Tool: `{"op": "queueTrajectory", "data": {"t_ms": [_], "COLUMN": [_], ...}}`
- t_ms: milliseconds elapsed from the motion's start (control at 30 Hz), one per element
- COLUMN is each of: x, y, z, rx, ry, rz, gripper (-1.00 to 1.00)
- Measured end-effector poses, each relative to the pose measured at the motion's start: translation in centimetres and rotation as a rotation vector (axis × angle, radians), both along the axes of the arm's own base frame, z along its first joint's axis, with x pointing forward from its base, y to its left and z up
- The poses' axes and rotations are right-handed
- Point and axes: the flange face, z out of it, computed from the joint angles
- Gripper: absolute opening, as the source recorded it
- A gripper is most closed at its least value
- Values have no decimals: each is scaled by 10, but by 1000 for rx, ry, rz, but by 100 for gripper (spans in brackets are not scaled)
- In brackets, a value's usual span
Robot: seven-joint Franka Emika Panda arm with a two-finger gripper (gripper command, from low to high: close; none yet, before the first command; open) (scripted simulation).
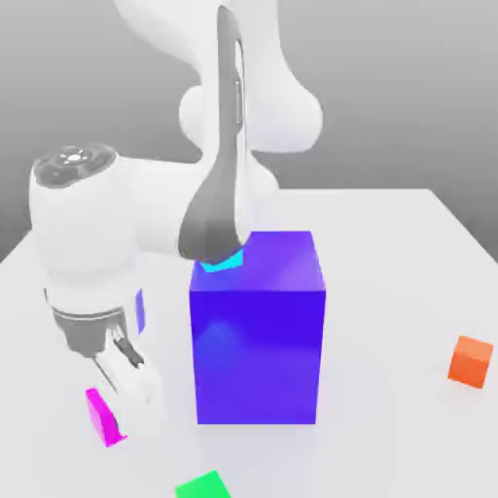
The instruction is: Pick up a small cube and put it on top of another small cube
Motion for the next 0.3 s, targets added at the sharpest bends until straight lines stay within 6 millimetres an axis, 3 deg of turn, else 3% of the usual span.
{"op": "queueTrajectory", "data": {"t_ms": [67, 167, 200, 300], "x": [14, 18, 18, 18], "y": [29, 38, 39, 39], "z": [-3, -40, -51, -51], "rx": [0, 0, 0, 0], "ry": [-1, -1, -1, -1], "rz": [28, 36, 38, 38], "gripper": [-100, -100, 100, 100]}}
